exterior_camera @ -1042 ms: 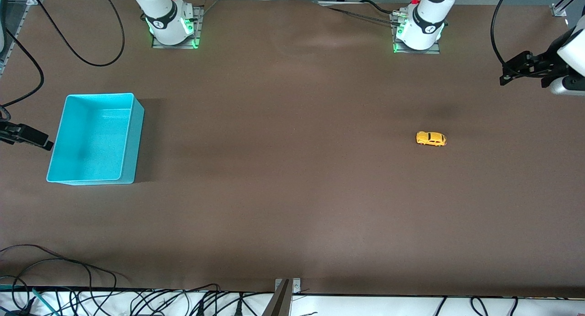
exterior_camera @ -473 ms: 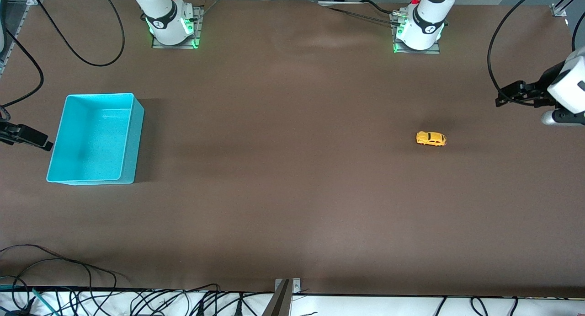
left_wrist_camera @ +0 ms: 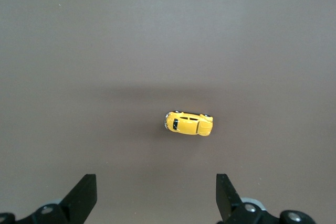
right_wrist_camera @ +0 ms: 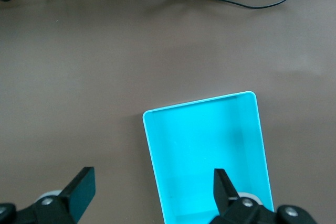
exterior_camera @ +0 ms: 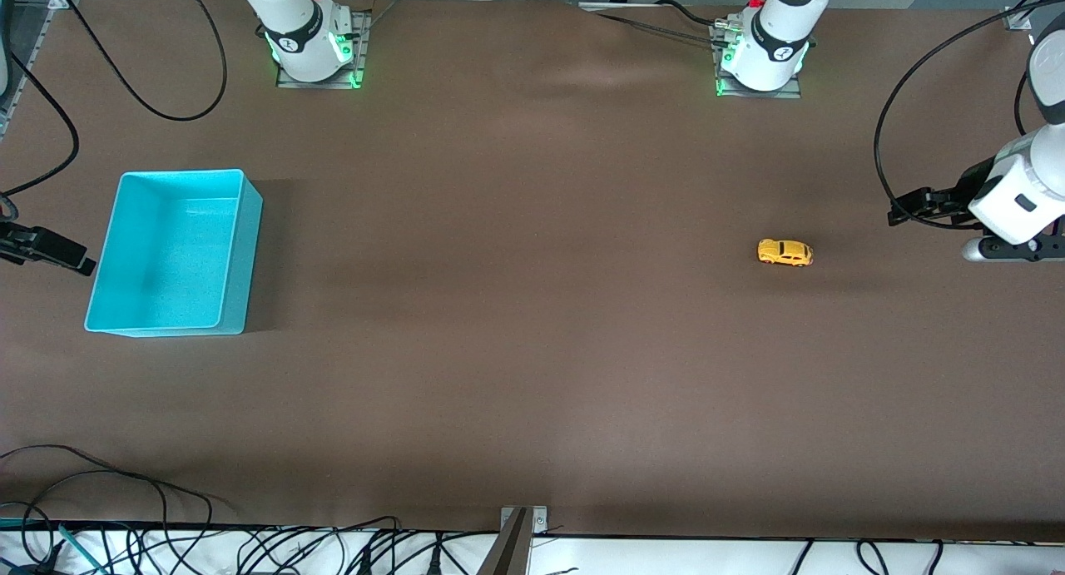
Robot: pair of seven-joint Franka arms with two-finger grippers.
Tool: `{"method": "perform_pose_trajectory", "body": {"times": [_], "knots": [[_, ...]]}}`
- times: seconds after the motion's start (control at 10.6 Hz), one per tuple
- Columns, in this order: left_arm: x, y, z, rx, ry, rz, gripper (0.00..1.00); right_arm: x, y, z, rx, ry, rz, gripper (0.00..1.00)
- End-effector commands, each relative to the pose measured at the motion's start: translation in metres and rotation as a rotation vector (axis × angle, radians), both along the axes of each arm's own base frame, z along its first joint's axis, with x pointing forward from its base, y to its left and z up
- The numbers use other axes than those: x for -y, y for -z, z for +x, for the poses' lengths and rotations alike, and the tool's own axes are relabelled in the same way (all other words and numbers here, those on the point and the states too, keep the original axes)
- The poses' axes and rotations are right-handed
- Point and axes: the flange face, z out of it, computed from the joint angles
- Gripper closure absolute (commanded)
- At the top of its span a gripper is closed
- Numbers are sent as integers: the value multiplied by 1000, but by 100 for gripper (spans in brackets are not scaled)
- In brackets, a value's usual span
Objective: Wind up and store yellow beetle car
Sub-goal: 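Move the left gripper over the yellow beetle car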
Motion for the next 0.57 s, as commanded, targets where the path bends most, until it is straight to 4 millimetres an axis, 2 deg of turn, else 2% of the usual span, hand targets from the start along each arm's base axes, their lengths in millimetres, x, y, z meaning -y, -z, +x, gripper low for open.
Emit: {"method": "perform_pose_trajectory", "body": {"times": [0.0,0.09,0.47], "knots": [[-5,35,-11,26,5,17,0,0,-4,1,11,14,19,0],[-12,54,-17,26,-9,16,0,0,-4,1,11,14,19,0],[-10,122,-45,14,-4,16,0,0,-4,1,12,14,19,0]]}}
